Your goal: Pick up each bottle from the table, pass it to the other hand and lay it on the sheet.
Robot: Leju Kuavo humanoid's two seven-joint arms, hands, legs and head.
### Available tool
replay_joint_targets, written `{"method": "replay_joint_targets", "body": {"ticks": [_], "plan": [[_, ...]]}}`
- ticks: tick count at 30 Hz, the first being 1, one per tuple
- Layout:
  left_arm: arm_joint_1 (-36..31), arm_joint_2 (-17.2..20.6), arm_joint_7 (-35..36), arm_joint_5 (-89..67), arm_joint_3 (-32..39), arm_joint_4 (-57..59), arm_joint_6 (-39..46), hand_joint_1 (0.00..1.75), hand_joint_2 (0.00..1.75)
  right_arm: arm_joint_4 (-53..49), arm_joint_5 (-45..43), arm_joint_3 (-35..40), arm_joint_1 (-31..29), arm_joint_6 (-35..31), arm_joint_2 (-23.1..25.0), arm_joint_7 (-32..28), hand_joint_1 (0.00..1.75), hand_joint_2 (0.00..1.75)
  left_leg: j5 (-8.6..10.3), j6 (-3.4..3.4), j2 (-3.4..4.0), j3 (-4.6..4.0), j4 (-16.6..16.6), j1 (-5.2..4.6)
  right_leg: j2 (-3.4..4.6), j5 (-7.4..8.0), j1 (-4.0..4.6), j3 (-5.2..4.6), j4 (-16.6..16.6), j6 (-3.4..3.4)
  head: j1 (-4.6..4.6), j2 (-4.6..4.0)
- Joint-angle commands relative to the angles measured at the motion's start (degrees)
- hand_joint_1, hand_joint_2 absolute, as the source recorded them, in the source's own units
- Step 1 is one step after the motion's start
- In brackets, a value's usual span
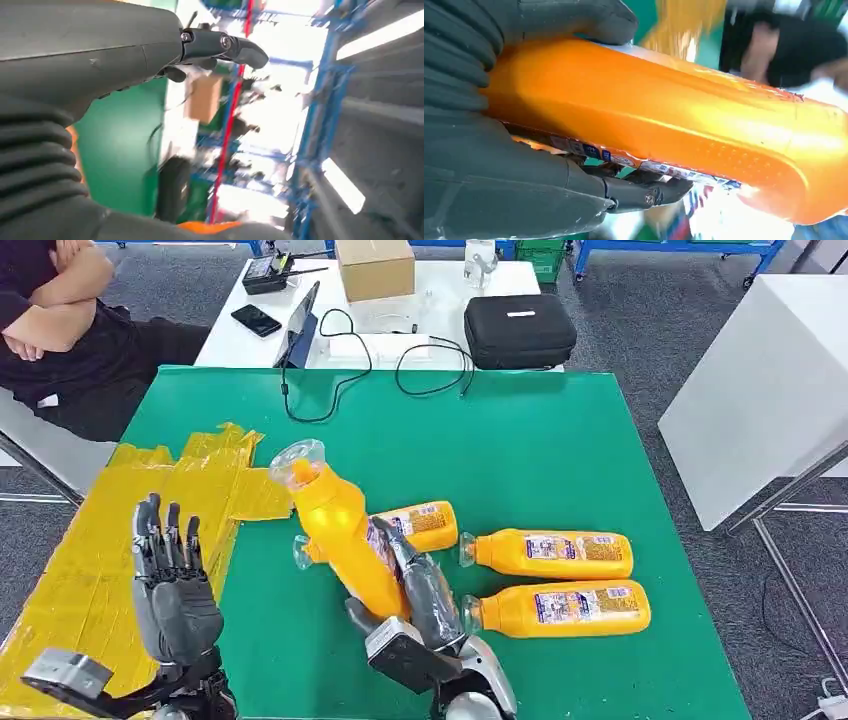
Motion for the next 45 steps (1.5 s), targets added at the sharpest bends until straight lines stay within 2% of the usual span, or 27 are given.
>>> {"method": "replay_joint_targets", "body": {"ticks": [1, 5, 23, 27, 31, 36, 37, 39, 42, 45], "plan": [[-3.08, 1.11, 4.92, -2.14, -2.67, 10.10, -1.39, 0.00, 1.75, 9.25, 10.04, 9.41, -10.94, -2.70, 6.29, 4.47, 1.75, 1.75, -0.02, -0.11, 0.31, 0.16, -0.05, -0.01, 0.19, 0.03, -0.01, 0.07, -0.01, -0.03, -0.02, 0.00], [-2.91, 1.24, 5.15, -1.11, -1.29, 9.50, -2.73, 0.00, 1.75, 13.32, 10.48, 12.78, -12.70, -2.53, 7.59, 4.86, 1.75, 1.75, -0.03, -0.13, 0.25, 0.24, -0.09, 0.01, 0.12, -0.01, 0.01, 0.16, -0.05, -0.05, -0.02, 0.00], [-2.85, 1.11, 5.27, -1.00, -1.14, 9.22, -2.93, 0.00, 1.75, 13.60, 10.34, 12.76, -12.95, -2.70, 7.39, 4.94, 1.75, 1.75, 0.00, -0.08, 0.05, 0.06, -0.04, 0.00, 0.04, -0.01, 0.00, 0.07, 0.00, -0.02, 0.02, 0.00], [-3.52, 0.98, 6.30, 0.94, -0.84, 10.19, -5.55, 0.00, 1.75, 17.32, 11.61, 14.92, -15.73, -2.31, 8.42, 5.94, 1.75, 1.75, -0.06, -0.14, 0.16, 0.16, -0.04, 0.02, 0.10, -0.05, 0.02, 0.15, 0.00, -0.04, 0.00, 0.00], [-4.07, 1.54, 7.37, 6.26, -0.02, 12.64, -9.63, 0.00, 1.75, 22.36, 9.31, 20.50, -19.83, -3.15, 8.42, 8.89, 1.75, 1.75, 0.00, -0.08, 0.12, 0.11, -0.06, 0.00, 0.10, 0.00, -0.01, 0.08, -0.01, -0.03, 0.00, 0.00], [-3.93, 1.03, 7.01, 6.85, 1.53, 12.39, -10.47, 0.00, 1.75, 26.41, 5.68, 26.87, -21.14, -3.79, 8.42, 10.52, 1.75, 1.75, -0.03, -0.12, 0.21, 0.21, -0.10, 0.03, 0.15, 0.00, 0.01, 0.17, -0.06, -0.03, 0.00, 0.00], [-4.17, 1.21, 7.37, 12.02, 1.85, 12.78, -12.81, 0.00, 1.75, 32.50, 6.39, 30.86, -22.40, 2.92, 8.42, 7.89, 1.75, 1.75, -0.01, -0.08, 0.11, 0.15, -0.09, 0.03, 0.08, 0.00, 0.01, 0.13, -0.05, -0.02, -0.02, 0.00], [-4.19, 1.77, 7.71, 14.77, 2.11, 13.07, -14.11, 0.00, 1.75, 39.15, 3.88, 35.31, -22.20, -1.36, 8.42, 3.50, 1.75, 1.75, -0.01, -0.10, 0.14, 0.28, -0.17, 0.02, 0.09, 0.00, 0.00, 0.26, -0.13, -0.03, 0.00, 0.00], [-3.86, 2.27, 8.26, 17.71, 1.95, 13.52, -16.35, 0.00, 1.75, 40.59, 1.92, 38.51, -22.82, -2.17, 8.42, 2.99, 1.75, 1.75, -0.04, -0.15, 0.24, 0.45, -0.26, 0.05, 0.15, 0.00, 0.04, 0.40, -0.24, -0.04, -0.04, 0.00], [-3.63, 2.69, 8.41, 20.03, 1.85, 14.42, -18.13, 0.00, 1.75, 40.44, 1.26, 39.34, -23.25, -1.16, 8.42, 3.07, 1.75, 1.75, 0.02, -0.13, -0.06, 0.26, -0.16, 0.07, -0.23, -0.07, 0.05, 0.24, -0.17, -0.04, -0.02, 0.00]]}}
